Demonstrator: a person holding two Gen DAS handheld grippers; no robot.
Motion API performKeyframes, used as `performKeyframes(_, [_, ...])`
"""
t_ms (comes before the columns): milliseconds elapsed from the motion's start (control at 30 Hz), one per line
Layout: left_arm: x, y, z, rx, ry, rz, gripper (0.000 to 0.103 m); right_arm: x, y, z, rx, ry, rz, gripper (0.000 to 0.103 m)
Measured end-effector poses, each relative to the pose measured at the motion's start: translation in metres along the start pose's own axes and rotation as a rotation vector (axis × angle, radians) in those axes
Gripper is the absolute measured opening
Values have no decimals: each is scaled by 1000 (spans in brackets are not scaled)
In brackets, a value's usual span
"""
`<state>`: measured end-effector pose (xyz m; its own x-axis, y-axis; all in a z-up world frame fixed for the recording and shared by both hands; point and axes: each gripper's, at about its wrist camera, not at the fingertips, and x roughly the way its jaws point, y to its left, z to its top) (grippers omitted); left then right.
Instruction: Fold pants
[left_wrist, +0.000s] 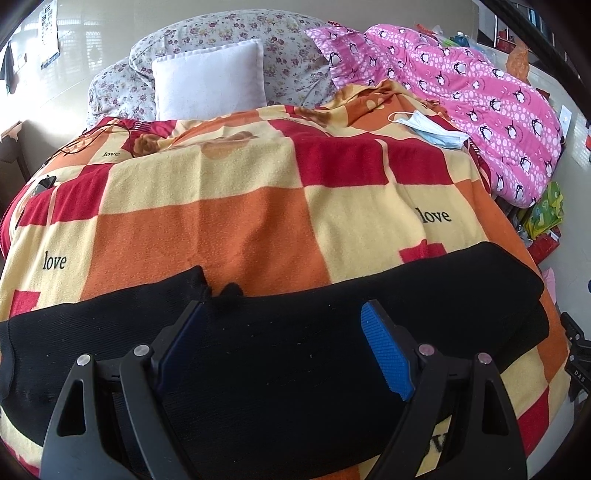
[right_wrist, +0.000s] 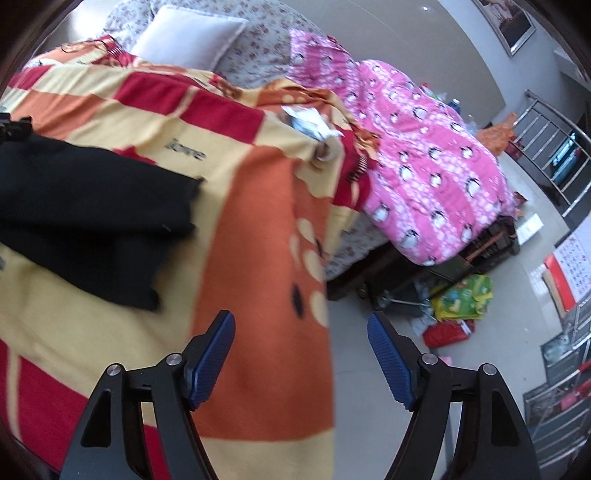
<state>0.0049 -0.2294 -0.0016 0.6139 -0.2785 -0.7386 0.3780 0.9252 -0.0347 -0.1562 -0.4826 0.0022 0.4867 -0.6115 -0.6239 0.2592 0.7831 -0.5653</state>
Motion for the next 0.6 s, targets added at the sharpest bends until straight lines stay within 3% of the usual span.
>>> performKeyframes(600, [7, -5, -1, 0, 17, -15, 86, 18, -53, -54, 20, 108, -199, 79])
